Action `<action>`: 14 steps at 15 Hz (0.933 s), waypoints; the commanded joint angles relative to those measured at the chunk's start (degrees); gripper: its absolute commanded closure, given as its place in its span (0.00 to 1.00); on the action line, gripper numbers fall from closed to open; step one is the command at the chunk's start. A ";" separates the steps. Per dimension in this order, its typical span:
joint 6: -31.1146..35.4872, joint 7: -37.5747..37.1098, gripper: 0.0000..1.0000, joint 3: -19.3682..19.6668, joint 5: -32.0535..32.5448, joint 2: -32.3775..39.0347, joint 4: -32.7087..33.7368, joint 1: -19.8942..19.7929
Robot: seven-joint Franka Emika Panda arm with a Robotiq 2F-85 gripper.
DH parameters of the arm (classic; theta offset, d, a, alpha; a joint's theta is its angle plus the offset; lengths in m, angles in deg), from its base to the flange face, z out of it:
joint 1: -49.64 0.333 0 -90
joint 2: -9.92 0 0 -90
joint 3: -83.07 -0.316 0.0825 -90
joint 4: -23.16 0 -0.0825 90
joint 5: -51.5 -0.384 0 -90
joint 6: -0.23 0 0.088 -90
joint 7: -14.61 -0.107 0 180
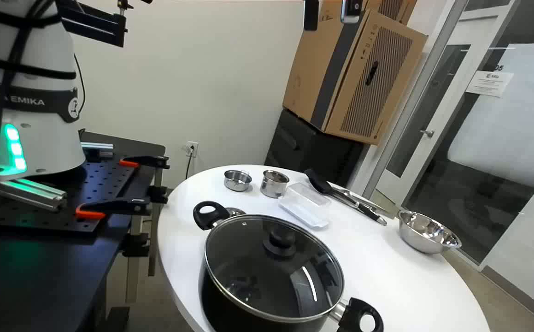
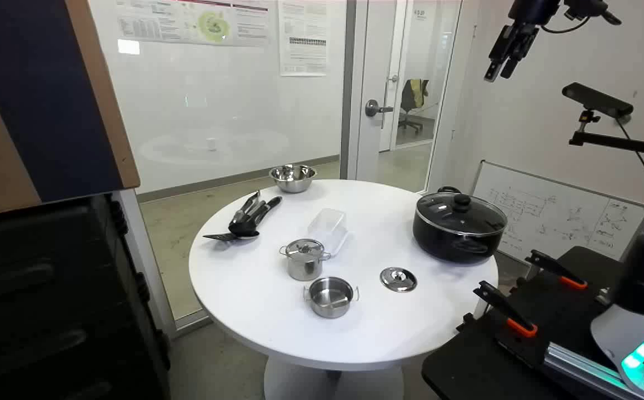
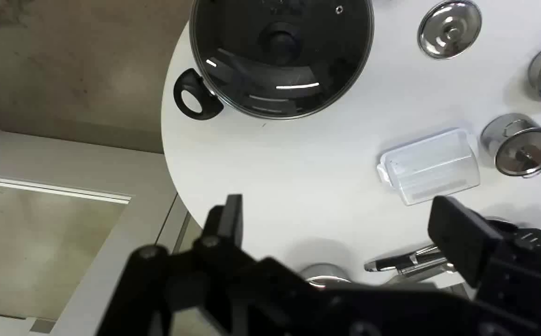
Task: Put the silver lid on the silver pot at the front of the table
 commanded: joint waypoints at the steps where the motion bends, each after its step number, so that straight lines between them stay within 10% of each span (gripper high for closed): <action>1: -0.14 0.32 0.00 -0.55 -0.45 0.10 0.12 -0.58; 14: 9.82 -4.96 0.00 -9.73 -1.43 5.32 -15.07 5.33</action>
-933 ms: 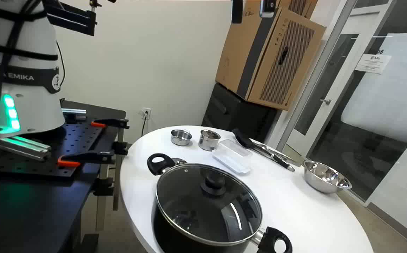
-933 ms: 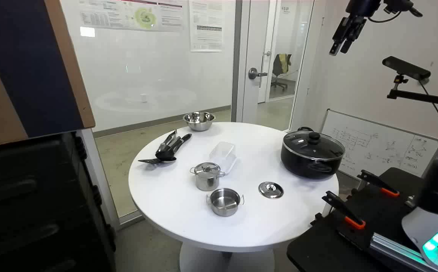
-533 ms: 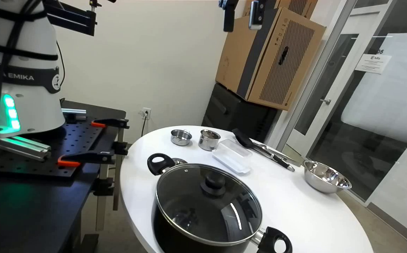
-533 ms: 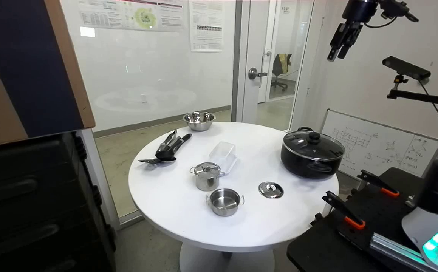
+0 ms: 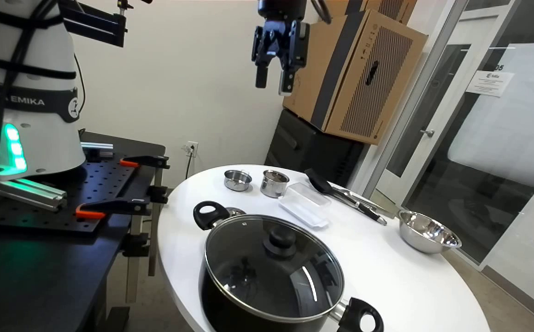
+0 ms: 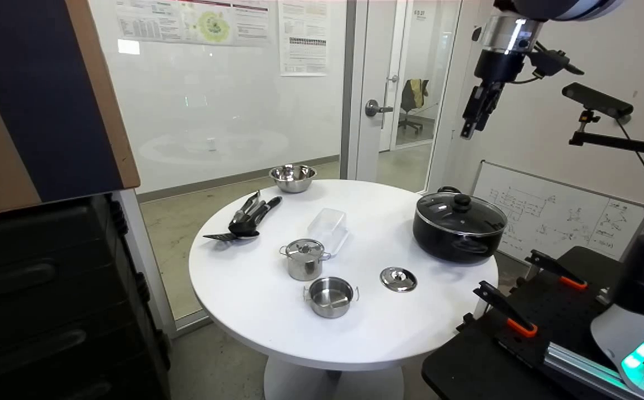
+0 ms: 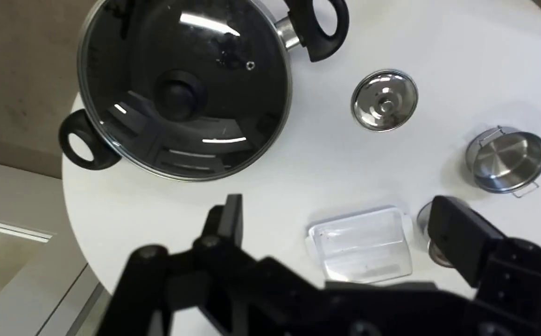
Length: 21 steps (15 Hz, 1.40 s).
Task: Put the silver lid on the silver pot at the front of the table
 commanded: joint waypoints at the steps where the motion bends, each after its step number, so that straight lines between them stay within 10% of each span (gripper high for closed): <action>1: 1.33 -1.11 0.00 -2.59 -0.32 5.30 -0.84 2.18; 12: 1.60 -4.47 0.00 -4.53 0.31 11.37 -0.83 1.33; 21: 18.70 -7.49 0.00 -8.41 -7.91 30.30 2.26 6.12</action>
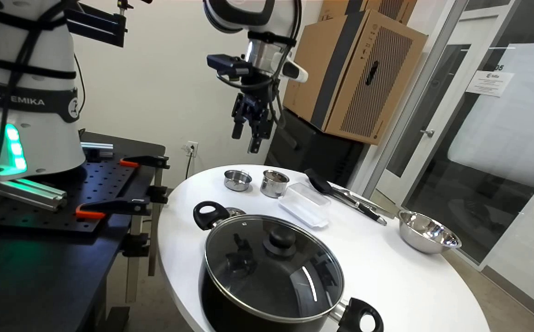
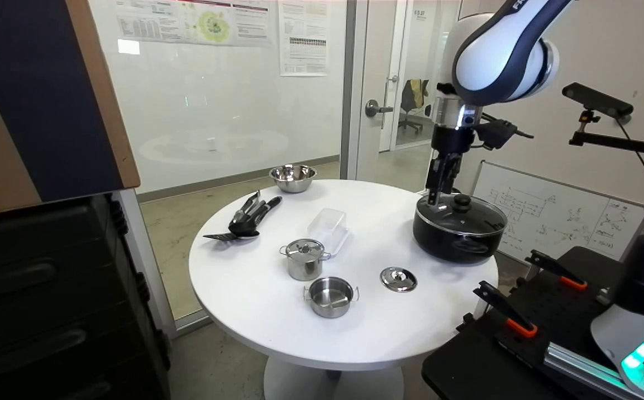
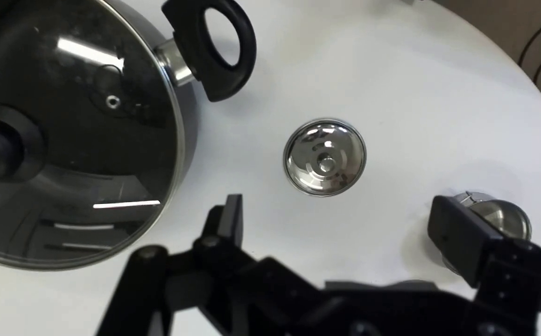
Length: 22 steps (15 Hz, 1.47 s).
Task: Put the silver lid on the silver pot at the front of the table
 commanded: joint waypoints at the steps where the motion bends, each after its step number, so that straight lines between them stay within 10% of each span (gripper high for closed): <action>1: 6.20 -3.18 0.00 -2.42 -1.57 9.66 3.63 0.61; 22: 11.11 -12.55 0.00 -3.48 2.98 42.47 22.08 2.04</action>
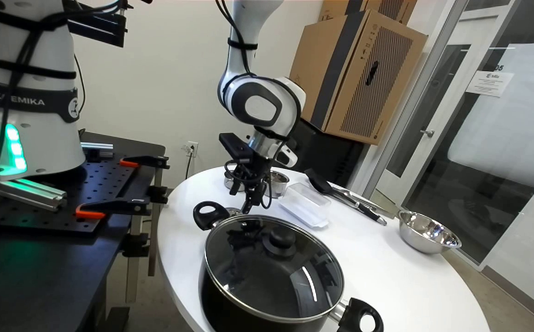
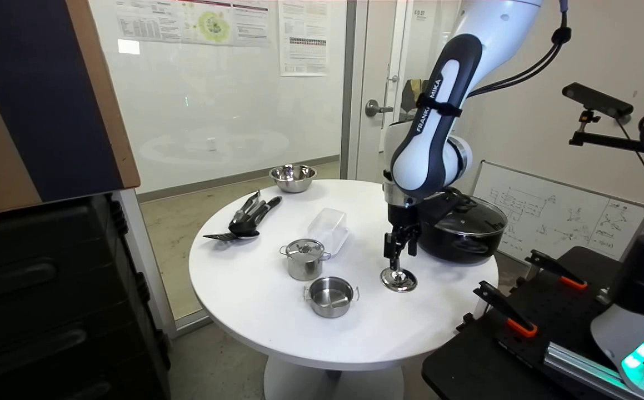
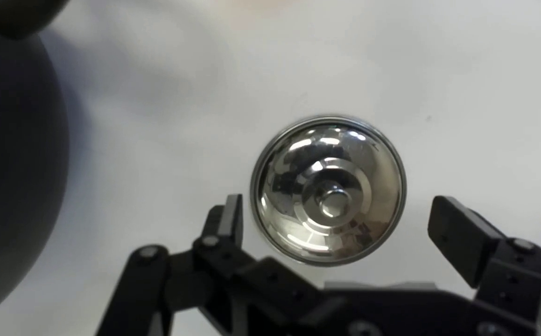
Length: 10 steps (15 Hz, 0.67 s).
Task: Put the silver lid on the silver pot at the front of the table
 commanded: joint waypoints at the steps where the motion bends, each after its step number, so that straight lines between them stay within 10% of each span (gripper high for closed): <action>1: -0.50 -2.46 0.00 0.59 0.58 3.74 3.86 1.17; 10: 0.48 -2.88 0.00 0.01 0.48 4.22 3.72 1.68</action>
